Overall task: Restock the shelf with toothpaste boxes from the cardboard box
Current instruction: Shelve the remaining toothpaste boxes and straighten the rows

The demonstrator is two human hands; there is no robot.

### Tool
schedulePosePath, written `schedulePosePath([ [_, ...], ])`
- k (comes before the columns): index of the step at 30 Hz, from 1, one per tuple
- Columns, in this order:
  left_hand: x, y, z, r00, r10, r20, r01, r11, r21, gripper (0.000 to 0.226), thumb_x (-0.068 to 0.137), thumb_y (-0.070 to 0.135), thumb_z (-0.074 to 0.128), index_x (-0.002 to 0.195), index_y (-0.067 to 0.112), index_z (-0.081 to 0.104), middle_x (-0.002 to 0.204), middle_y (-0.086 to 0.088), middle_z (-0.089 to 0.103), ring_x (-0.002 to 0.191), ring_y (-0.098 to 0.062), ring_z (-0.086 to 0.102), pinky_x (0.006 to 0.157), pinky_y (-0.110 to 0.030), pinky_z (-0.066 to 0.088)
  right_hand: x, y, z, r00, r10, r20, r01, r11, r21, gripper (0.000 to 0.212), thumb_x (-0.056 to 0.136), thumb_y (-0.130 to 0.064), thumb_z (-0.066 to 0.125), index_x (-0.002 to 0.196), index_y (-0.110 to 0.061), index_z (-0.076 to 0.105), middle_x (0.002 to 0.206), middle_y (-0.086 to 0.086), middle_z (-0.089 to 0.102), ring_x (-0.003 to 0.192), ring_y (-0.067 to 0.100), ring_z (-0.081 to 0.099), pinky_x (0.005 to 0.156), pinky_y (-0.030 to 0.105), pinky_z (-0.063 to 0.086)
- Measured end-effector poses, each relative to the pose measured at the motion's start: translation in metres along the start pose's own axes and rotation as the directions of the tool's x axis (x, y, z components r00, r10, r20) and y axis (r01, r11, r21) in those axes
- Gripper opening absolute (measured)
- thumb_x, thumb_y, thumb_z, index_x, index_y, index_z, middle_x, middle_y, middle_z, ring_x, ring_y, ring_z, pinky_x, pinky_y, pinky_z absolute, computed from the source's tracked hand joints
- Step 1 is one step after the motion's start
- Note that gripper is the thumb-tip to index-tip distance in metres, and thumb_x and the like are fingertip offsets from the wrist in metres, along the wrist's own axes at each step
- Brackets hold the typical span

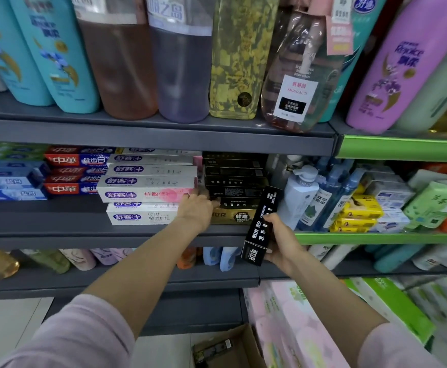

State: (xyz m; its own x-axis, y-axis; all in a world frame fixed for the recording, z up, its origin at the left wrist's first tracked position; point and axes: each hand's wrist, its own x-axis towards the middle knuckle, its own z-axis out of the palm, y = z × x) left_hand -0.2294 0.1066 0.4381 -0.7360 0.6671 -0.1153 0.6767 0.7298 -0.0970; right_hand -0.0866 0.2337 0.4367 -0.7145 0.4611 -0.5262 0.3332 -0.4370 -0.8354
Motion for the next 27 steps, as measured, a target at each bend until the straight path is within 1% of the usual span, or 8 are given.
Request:
schedulePosePath([
  [4, -0.015, -0.004, 0.009, 0.999, -0.039, -0.022, 0.026, 0.903, -0.428, 0.06, 0.091, 0.002, 0.047, 0.147, 0.017, 0.031, 0.147, -0.008, 0.036, 0.134, -0.026, 0.031, 0.11, -0.034, 0.028, -0.006, 0.008, -0.008, 0.999, 0.01, 0.04, -0.011, 1.0, 0.012, 0.014, 0.091, -0.023, 0.053, 0.096, -0.01, 0.057, 0.077, 0.005, 0.06, 0.072, 0.019, 0.057, 0.066, 0.033, 0.05],
  [7, -0.034, 0.001, 0.009, 0.989, -0.112, -0.092, -0.005, 0.609, -0.793, 0.04, 0.095, 0.005, 0.048, 0.134, 0.014, 0.048, 0.138, -0.006, 0.048, 0.129, -0.02, 0.041, 0.105, -0.025, 0.031, -0.009, 0.013, -0.007, 0.998, 0.002, 0.063, -0.005, 0.999, 0.047, 0.014, 0.09, -0.021, 0.059, 0.098, -0.01, 0.06, 0.074, 0.002, 0.065, 0.073, 0.018, 0.062, 0.064, 0.031, 0.051],
  [9, -0.05, 0.009, 0.003, 1.0, 0.008, -0.018, -0.02, 0.412, -0.911, 0.029, 0.096, 0.022, 0.052, 0.125, 0.018, 0.056, 0.122, 0.0, 0.059, 0.116, -0.016, 0.054, 0.091, -0.019, 0.04, -0.01, 0.014, -0.003, 0.997, -0.003, 0.08, -0.002, 0.998, 0.061, 0.024, 0.088, -0.025, 0.063, 0.106, -0.009, 0.061, 0.082, 0.003, 0.068, 0.079, 0.017, 0.064, 0.066, 0.03, 0.051],
  [12, -0.069, 0.019, -0.007, 0.975, 0.213, 0.065, -0.006, 0.317, -0.948, 0.046, 0.084, 0.037, 0.067, 0.125, 0.023, 0.052, 0.113, 0.007, 0.063, 0.103, -0.006, 0.059, 0.086, -0.015, 0.045, -0.01, 0.015, 0.002, 0.998, -0.002, 0.07, -0.001, 0.999, 0.053, 0.045, 0.086, -0.03, 0.067, 0.123, -0.008, 0.054, 0.102, 0.005, 0.069, 0.089, 0.015, 0.066, 0.064, 0.027, 0.051],
  [17, -0.068, 0.019, -0.007, 0.983, 0.182, 0.009, -0.094, 0.553, -0.828, 0.054, 0.08, 0.019, 0.071, 0.128, 0.014, 0.046, 0.112, 0.001, 0.065, 0.1, -0.011, 0.062, 0.09, -0.03, 0.051, -0.009, 0.018, 0.011, 0.997, -0.016, 0.078, 0.011, 0.998, 0.062, 0.055, 0.085, -0.031, 0.068, 0.128, -0.003, 0.048, 0.117, 0.012, 0.066, 0.104, 0.023, 0.065, 0.076, 0.034, 0.055],
  [22, -0.073, -0.006, -0.013, 0.98, 0.127, 0.155, 0.131, 0.18, -0.975, 0.031, 0.088, 0.004, 0.057, 0.115, 0.02, 0.056, 0.104, 0.001, 0.066, 0.095, -0.009, 0.062, 0.089, -0.024, 0.051, -0.003, 0.008, 0.002, 0.998, -0.06, 0.01, 0.058, 0.986, 0.156, 0.024, 0.097, -0.019, 0.049, 0.119, -0.012, 0.044, 0.128, 0.015, 0.058, 0.106, 0.027, 0.061, 0.093, 0.045, 0.048],
  [24, -0.076, -0.011, -0.011, 0.976, 0.112, 0.185, 0.17, 0.13, -0.977, 0.029, 0.089, 0.003, 0.054, 0.109, 0.024, 0.058, 0.098, 0.001, 0.067, 0.088, -0.009, 0.062, 0.082, -0.021, 0.05, -0.003, 0.006, 0.0, 0.997, -0.066, 0.039, 0.057, 0.978, 0.2, 0.013, 0.098, -0.013, 0.048, 0.11, -0.016, 0.044, 0.128, 0.017, 0.056, 0.1, 0.028, 0.062, 0.09, 0.045, 0.049],
  [27, -0.073, -0.015, -0.006, 0.98, 0.07, 0.184, 0.175, 0.123, -0.977, 0.034, 0.087, 0.002, 0.057, 0.114, 0.023, 0.058, 0.103, -0.001, 0.066, 0.095, -0.014, 0.061, 0.089, -0.03, 0.049, -0.004, 0.008, 0.003, 0.992, -0.102, 0.073, 0.082, 0.968, 0.239, 0.038, 0.097, -0.008, 0.049, 0.127, -0.027, 0.038, 0.127, 0.014, 0.055, 0.1, 0.029, 0.062, 0.084, 0.041, 0.051],
])
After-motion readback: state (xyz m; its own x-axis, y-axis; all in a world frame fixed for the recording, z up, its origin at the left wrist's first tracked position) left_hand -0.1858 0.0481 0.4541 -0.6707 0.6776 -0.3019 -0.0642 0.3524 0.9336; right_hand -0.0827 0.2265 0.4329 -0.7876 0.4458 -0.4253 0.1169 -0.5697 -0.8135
